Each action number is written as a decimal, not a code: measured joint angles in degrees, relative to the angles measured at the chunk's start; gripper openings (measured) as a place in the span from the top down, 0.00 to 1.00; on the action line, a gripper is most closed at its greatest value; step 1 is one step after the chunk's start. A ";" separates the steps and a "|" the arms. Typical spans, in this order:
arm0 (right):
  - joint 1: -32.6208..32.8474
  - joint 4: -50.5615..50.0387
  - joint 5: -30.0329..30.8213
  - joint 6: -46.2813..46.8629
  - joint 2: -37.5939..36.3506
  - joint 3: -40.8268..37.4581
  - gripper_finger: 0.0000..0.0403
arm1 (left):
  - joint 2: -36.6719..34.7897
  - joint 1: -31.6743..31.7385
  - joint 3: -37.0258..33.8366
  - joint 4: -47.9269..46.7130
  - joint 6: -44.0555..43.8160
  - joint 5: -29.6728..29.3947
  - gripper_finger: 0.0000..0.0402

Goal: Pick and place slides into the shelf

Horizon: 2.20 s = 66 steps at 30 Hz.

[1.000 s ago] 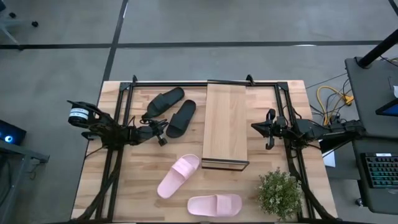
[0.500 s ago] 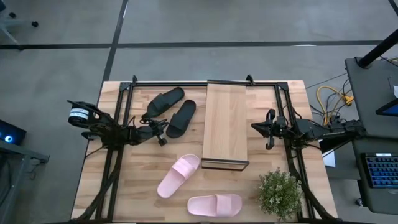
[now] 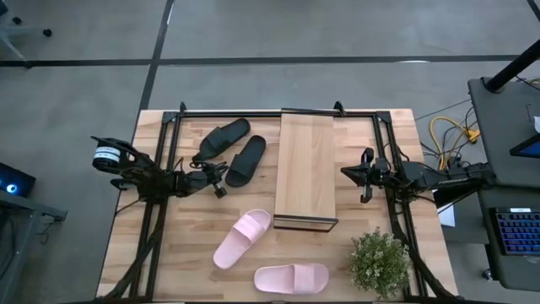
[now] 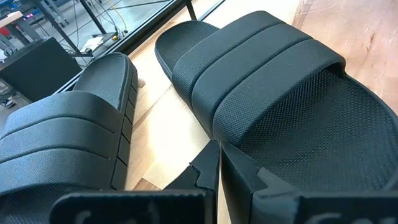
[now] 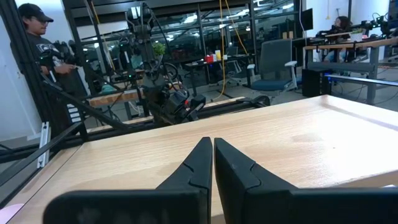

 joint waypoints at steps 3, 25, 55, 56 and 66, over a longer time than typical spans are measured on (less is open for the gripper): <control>0.00 0.00 0.01 0.00 0.00 0.00 0.98 | 0.00 0.00 0.00 -0.01 0.01 0.00 1.00; -0.01 0.66 0.02 25.78 -0.01 0.00 0.98 | 0.00 0.26 0.00 -0.01 0.01 0.13 1.00; 0.00 1.86 4.52 56.39 -0.10 0.00 0.98 | 0.00 0.25 1.75 0.01 -0.01 0.20 1.00; 0.00 1.86 4.52 56.14 -0.10 0.00 0.98 | 0.00 0.25 1.75 0.03 -0.01 0.20 1.00; -0.01 1.86 4.50 55.25 -0.10 0.00 0.98 | 0.00 0.26 1.75 0.01 -0.01 0.20 1.00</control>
